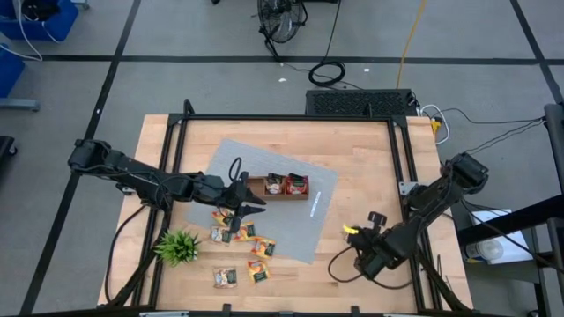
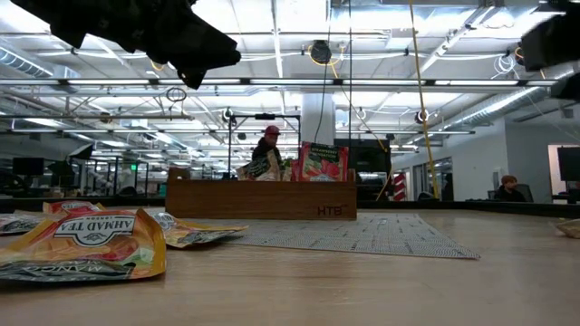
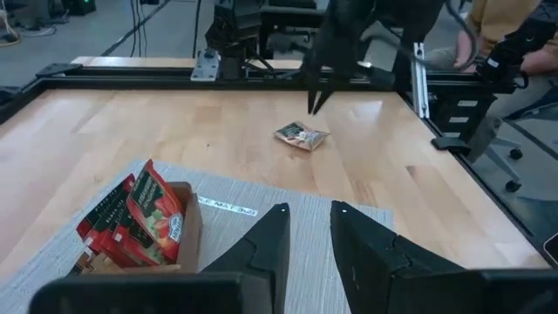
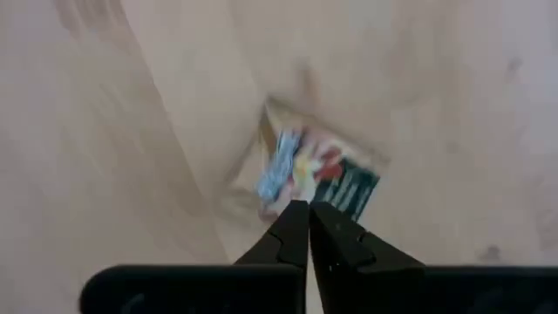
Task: Pick & Place Tea
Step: Put the brown tea bag into the wooden organizer
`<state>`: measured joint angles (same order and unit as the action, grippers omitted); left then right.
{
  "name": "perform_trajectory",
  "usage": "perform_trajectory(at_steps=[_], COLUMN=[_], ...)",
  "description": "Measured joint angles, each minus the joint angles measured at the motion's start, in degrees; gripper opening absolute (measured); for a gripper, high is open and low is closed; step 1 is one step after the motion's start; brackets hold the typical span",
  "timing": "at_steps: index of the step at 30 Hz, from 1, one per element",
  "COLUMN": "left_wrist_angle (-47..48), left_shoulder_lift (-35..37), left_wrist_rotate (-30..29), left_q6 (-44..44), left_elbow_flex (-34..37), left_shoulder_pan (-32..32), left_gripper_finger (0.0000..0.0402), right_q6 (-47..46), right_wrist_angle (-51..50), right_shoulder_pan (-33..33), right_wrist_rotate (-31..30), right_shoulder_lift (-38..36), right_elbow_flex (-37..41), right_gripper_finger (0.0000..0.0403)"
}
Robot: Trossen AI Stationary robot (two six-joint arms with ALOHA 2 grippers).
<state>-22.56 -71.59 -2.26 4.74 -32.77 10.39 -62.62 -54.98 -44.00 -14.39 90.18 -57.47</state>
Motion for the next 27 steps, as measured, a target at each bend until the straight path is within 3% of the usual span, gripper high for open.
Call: perform_trajectory(at_steps=[5,10,14,17,20,27], left_wrist_angle=[0.0,0.0,0.0,0.0,0.0,0.0], left_shoulder_lift=[0.0,0.0,0.0,0.0,0.0,0.0], left_wrist_rotate=[-2.2,-4.1,-4.2,-4.2,-4.2,-4.2], left_q6=[-1.4,-3.3,-3.5,-3.5,-3.5,-3.3], left_elbow_flex=[0.0,0.0,0.0,0.0,0.0,0.0], left_shoulder_pan=[0.0,0.0,-0.2,-0.2,-0.2,-0.2], left_gripper_finger=[0.0088,0.0088,0.0088,0.0088,0.0088,0.0088], right_q6=[2.5,5.2,5.2,4.7,0.7,-4.0], right_wrist_angle=[11.8,18.9,19.3,19.0,18.8,18.5], right_shoulder_pan=[3.6,7.0,8.9,9.9,10.5,10.5], right_wrist_rotate=[8.5,8.6,8.3,8.3,8.4,8.7], right_shoulder_lift=[0.0,-0.1,-0.4,-0.4,-0.3,-0.3], right_elbow_flex=[4.8,9.0,11.7,13.5,15.2,18.1], right_gripper_finger=[0.0112,0.0238,0.0293,0.0296,0.0274,0.0161])
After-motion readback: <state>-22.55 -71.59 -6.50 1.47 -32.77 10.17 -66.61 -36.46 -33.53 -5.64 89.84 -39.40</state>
